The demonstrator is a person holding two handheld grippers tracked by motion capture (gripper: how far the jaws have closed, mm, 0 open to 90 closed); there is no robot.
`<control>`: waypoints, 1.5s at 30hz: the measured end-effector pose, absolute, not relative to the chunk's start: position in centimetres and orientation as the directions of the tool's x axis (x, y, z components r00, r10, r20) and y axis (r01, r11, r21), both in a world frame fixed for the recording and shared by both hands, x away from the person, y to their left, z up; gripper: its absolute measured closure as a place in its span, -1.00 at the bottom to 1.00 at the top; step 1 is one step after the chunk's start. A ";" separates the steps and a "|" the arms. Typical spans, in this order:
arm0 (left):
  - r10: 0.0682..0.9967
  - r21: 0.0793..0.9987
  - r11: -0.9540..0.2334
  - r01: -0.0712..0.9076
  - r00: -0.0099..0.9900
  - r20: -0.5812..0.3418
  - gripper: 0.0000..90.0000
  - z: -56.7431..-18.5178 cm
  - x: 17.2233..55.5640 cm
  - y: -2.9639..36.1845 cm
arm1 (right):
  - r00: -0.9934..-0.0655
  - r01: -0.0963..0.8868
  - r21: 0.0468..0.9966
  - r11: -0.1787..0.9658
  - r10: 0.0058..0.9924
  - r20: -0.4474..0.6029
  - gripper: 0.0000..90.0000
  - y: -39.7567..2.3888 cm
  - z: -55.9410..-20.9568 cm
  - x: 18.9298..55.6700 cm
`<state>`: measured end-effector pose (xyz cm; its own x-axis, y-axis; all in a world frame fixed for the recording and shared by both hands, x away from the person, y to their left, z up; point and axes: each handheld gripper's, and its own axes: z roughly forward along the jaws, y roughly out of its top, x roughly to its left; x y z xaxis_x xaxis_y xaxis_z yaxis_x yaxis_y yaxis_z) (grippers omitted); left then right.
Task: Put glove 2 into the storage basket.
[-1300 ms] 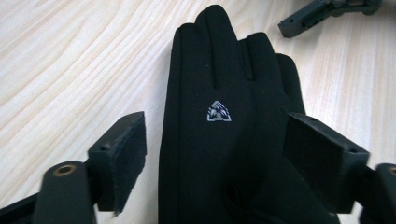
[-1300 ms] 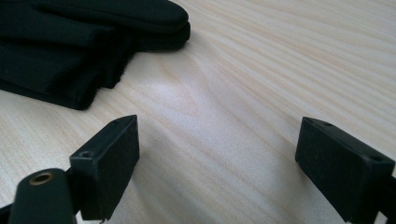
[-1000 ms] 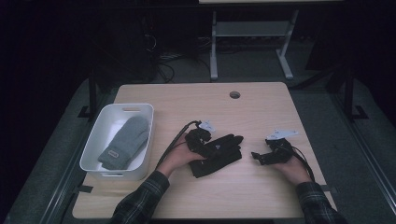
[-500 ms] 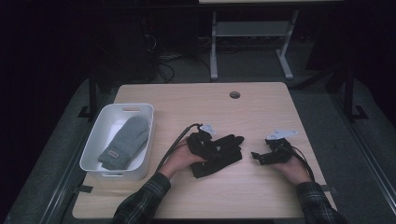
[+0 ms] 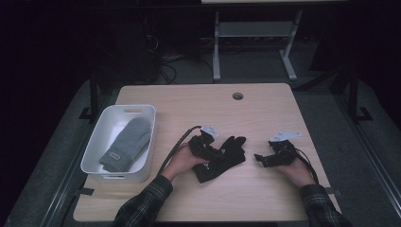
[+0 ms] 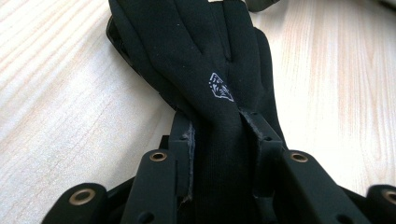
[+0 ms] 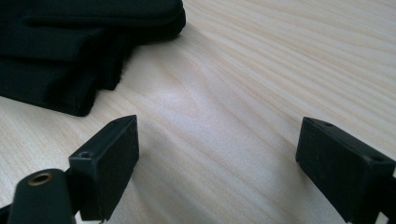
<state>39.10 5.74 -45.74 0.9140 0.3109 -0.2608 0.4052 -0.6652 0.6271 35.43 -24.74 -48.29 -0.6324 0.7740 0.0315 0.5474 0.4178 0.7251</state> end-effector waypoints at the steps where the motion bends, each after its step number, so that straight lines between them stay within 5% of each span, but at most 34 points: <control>1: 0.313 0.626 -0.667 0.403 0.915 -0.256 0.52 -45.6 39.0 5.7 | -0.632 0.547 0.725 0.418 0.774 0.031 -0.71 -24.7 -48.3 35.4; 16: 0.373 0.634 -0.649 0.422 0.902 -0.218 0.53 -41.3 38.4 6.4 | -0.627 0.557 0.721 0.412 0.778 0.039 -0.71 -24.7 -48.3 35.4; 27: 0.440 0.656 -0.608 0.447 0.878 -0.190 0.53 -36.1 38.7 10.2 | -0.627 0.556 0.721 0.412 0.778 0.039 -0.71 -24.7 -48.3 35.4; 45: 0.528 0.673 -0.567 0.475 0.837 -0.146 0.53 -32.8 38.2 16.0 | -0.625 0.558 0.722 0.410 0.780 0.039 -0.71 -24.6 -48.3 35.4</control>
